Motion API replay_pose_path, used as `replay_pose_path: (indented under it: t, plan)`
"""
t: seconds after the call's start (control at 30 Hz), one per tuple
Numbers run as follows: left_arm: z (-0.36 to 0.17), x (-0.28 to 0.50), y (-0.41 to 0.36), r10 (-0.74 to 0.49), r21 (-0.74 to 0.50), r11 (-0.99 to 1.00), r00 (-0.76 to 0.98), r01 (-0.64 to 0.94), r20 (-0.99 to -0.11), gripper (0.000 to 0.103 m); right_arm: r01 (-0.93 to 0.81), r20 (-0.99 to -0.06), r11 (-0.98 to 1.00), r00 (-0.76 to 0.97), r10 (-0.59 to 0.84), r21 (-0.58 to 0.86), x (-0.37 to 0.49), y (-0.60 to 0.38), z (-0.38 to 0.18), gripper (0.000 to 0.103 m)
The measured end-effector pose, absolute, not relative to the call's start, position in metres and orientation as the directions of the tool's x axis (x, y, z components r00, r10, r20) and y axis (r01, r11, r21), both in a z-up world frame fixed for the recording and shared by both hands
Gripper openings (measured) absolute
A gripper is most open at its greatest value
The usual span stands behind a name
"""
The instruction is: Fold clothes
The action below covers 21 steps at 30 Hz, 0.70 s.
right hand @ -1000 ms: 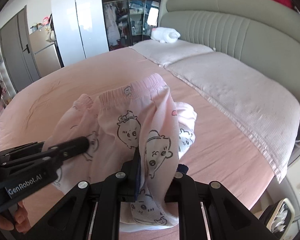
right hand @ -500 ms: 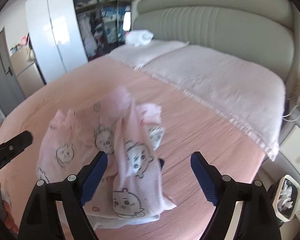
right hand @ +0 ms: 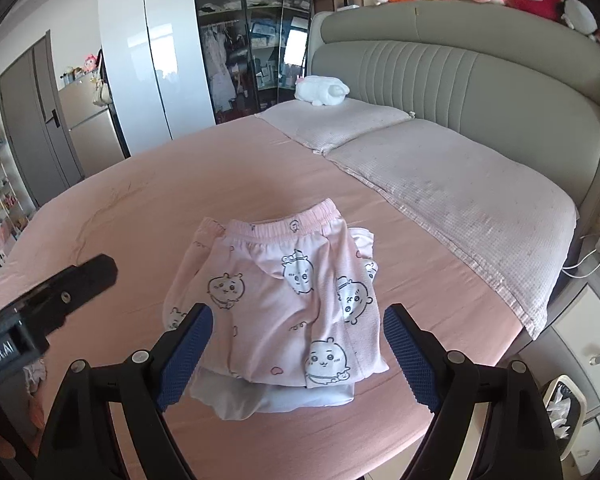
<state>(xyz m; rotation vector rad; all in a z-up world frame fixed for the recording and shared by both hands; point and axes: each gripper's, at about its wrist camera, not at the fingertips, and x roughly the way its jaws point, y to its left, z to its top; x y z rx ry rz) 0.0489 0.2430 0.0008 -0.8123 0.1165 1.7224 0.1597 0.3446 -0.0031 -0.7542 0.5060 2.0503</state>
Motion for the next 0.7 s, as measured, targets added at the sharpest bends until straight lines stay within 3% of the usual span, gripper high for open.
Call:
replay_pose_path:
  t: [0.17, 0.43, 0.7]
  plan:
    - [0.01, 0.066, 0.219, 0.824, -0.316, -0.309, -0.087, -0.897, -0.56, 0.087, -0.839, -0.696, -0.543, -0.405, 0.594, 0.024, 0.162, 0.33, 0.005, 0.088]
    - [0.039, 0.092, 0.183, 0.791, -0.175, -0.357, -0.198, -0.917, -0.578, 0.087, -0.906, -0.759, -0.424, -0.265, 0.595, -0.016, 0.199, 0.306, 0.019, 0.088]
    - [0.061, 0.103, 0.148, 0.774, -0.207, -0.384, -0.192, -0.9, -0.603, 0.087, -0.902, -0.745, -0.425, -0.229, 0.627, -0.081, 0.204, 0.272, 0.063, 0.088]
